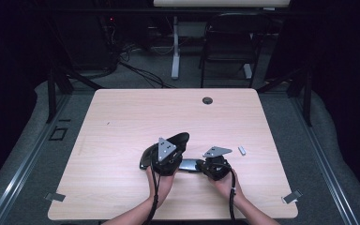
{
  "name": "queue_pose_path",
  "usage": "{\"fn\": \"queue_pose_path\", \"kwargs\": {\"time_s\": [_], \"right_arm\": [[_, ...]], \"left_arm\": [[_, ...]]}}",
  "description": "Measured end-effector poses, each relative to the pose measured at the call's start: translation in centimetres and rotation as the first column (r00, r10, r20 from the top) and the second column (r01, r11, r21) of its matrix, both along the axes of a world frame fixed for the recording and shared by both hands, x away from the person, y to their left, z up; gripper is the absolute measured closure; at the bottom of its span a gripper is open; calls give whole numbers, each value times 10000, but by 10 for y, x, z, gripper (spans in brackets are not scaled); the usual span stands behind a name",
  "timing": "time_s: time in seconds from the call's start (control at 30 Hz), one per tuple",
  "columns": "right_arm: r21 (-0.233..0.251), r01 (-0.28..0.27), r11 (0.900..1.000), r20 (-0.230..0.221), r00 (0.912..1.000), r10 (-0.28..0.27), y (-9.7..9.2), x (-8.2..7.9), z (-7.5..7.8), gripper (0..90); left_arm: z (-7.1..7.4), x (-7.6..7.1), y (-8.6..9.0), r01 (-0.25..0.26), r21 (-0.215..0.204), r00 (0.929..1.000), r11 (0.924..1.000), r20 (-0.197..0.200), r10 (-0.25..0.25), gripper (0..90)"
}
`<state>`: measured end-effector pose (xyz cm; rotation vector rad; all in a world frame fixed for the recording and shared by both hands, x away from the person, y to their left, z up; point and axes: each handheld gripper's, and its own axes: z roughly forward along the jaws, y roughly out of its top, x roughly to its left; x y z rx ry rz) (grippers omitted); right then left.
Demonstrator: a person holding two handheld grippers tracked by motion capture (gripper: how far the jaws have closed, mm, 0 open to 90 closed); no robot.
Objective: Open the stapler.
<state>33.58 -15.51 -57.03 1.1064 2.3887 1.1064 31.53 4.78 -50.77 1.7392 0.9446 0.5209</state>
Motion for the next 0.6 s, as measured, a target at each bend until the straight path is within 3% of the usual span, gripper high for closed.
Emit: {"fn": "queue_pose_path", "kwargs": {"time_s": [0.4, 0.6], "right_arm": [[-59, -21, 10000, -6, 10000, 21, 0, 0, 0, 900], [-66, -22, 10000, 20, 10000, 22, 0, 0, 0, 900]], "left_arm": [[12, 3, 14, -9, -131, 9999, 9999, -162, 7, 900], [21, 4, 25, 12, 61, 10000, 10000, 48, -12, 900]]}}
